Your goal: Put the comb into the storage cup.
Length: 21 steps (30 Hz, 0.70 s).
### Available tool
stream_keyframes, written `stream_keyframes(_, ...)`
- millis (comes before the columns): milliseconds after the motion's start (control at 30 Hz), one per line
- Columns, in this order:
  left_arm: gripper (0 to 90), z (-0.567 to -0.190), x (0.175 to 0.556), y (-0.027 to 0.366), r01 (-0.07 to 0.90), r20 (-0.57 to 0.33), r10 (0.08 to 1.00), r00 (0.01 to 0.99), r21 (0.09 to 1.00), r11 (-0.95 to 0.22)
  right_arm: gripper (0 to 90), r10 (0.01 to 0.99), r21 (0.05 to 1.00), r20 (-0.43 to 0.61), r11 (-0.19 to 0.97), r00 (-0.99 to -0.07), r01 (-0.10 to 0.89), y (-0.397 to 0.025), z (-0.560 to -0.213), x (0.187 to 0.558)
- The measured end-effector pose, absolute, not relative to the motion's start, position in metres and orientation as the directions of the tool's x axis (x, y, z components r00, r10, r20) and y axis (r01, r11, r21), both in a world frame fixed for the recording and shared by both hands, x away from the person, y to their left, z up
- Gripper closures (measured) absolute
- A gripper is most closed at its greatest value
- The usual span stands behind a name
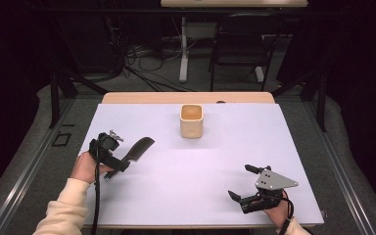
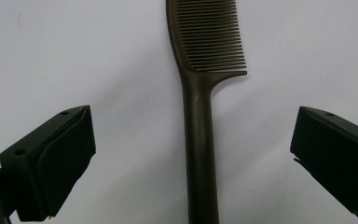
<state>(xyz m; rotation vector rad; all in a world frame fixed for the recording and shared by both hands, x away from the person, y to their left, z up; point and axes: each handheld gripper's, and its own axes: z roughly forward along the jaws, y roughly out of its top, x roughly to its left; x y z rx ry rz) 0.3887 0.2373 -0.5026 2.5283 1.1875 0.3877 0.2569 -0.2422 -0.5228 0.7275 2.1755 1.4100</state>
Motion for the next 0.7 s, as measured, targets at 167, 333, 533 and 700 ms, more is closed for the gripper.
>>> stream_keyframes(167, 3.6, -0.504, 0.392, 0.233, 0.692, 0.11, 0.766, 0.633, 0.363, -0.624, 0.8, 0.642, 0.922, -0.077, 0.338, -0.763, 0.191, -0.242, -0.523, 0.257)
stream_keyframes(333, 16.0, -0.506, 0.394, 0.228, 0.688, 0.111, 0.75, 0.652, 0.327, -0.647, 0.8, 0.641, 0.921, -0.08, 0.34, -0.764, 0.189, -0.242, -0.523, 0.257)
stream_keyframes(533, 26.8, -0.507, 0.398, 0.225, 0.696, 0.118, 0.744, 0.658, 0.281, -0.66, 0.8, 0.64, 0.92, -0.08, 0.342, -0.764, 0.19, -0.242, -0.523, 0.257)
stream_keyframes(700, 36.8, -0.507, 0.402, 0.221, 0.702, 0.109, 0.737, 0.667, 0.24, -0.671, 0.8, 0.638, 0.92, -0.082, 0.343, -0.765, 0.188, -0.241, -0.523, 0.257)
